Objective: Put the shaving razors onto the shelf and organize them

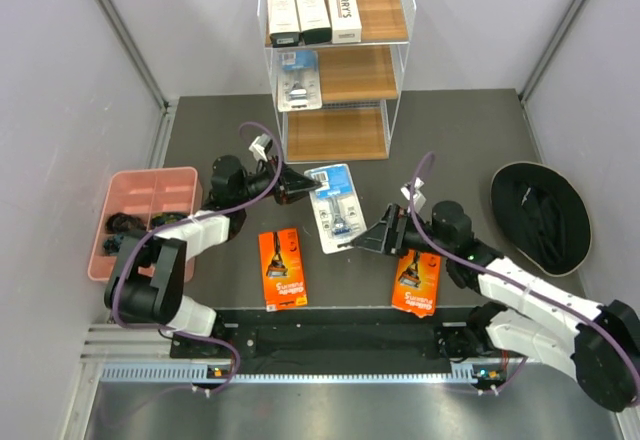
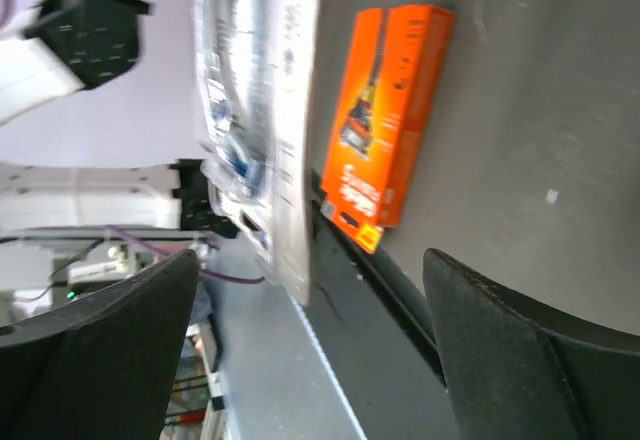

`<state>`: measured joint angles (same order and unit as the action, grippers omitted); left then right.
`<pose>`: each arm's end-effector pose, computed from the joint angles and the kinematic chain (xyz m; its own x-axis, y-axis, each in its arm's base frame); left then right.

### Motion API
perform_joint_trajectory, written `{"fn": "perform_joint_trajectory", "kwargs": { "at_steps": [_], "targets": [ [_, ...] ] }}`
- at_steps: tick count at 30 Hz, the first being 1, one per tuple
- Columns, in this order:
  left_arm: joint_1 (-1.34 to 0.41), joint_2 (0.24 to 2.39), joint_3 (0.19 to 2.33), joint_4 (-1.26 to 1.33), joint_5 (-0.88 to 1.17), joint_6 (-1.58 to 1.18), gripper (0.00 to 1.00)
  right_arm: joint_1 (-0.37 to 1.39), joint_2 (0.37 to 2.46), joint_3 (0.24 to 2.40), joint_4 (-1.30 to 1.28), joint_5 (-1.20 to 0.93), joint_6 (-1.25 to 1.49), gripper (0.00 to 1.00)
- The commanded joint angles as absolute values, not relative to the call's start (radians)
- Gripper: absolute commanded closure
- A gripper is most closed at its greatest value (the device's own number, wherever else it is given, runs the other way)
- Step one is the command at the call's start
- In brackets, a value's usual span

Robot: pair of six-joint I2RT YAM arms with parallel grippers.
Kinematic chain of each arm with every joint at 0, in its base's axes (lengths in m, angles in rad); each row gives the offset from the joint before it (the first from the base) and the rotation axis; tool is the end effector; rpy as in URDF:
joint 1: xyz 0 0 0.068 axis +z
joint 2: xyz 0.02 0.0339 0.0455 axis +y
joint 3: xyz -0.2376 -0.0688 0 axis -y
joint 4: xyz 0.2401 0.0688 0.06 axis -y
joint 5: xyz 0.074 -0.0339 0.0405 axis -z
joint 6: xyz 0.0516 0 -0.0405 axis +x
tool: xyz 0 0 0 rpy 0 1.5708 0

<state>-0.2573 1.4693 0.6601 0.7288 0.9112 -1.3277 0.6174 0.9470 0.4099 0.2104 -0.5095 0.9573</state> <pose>0.2897 -0.1184 0.2090 -0.9094 -0.3757 -0.1783 0.1455 0.1142 -0.9827 0.1737 0.1542 0.1969 -0.8719 0.2564 -0.4173 -0.2939 0.4078 0.8645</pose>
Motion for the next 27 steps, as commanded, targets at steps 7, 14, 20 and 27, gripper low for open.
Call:
{"fn": "perform_joint_trajectory", "kwargs": {
  "at_steps": [7, 14, 20, 27],
  "targets": [
    [-0.252, 1.483, 0.658, 0.933, 0.979, -1.405, 1.0, 0.624, 1.075, 0.397, 0.695, -0.62, 1.141, 0.27],
    [-0.252, 1.474, 0.644, 0.969, 0.942, -1.436, 1.0, 0.686, 1.121, 0.377, 0.801, -0.545, 1.189, 0.33],
    [-0.253, 1.474, 0.629, 0.989, 0.908, -1.459, 1.0, 0.706, 1.114, 0.37, 0.818, -0.499, 1.207, 0.38],
    [-0.25, 1.463, 0.586, 1.06, 0.839, -1.5, 1.0, 0.707, 1.072, 0.341, 0.808, -0.451, 1.219, 0.42]
  ]
}}
